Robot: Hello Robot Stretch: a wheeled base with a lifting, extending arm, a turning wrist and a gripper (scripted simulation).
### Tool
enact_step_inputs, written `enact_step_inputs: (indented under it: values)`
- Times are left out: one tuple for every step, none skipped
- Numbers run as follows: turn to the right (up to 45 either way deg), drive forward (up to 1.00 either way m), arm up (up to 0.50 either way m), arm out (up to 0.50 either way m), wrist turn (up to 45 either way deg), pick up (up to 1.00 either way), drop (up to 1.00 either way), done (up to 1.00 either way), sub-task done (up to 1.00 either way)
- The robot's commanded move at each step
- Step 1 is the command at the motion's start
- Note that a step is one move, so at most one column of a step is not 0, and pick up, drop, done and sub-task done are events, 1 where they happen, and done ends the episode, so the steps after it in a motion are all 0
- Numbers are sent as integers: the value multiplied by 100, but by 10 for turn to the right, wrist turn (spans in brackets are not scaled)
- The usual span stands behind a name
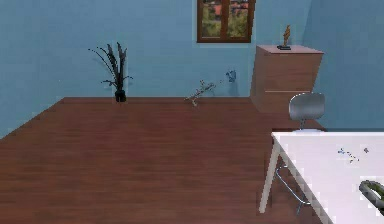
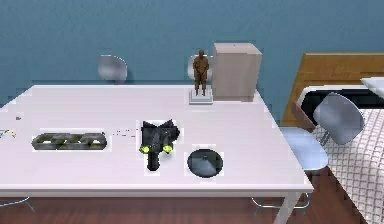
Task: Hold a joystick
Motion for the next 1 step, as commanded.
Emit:
enact_step_inputs:
  values:
    - [0,0,50,0,0,0,0,0,0]
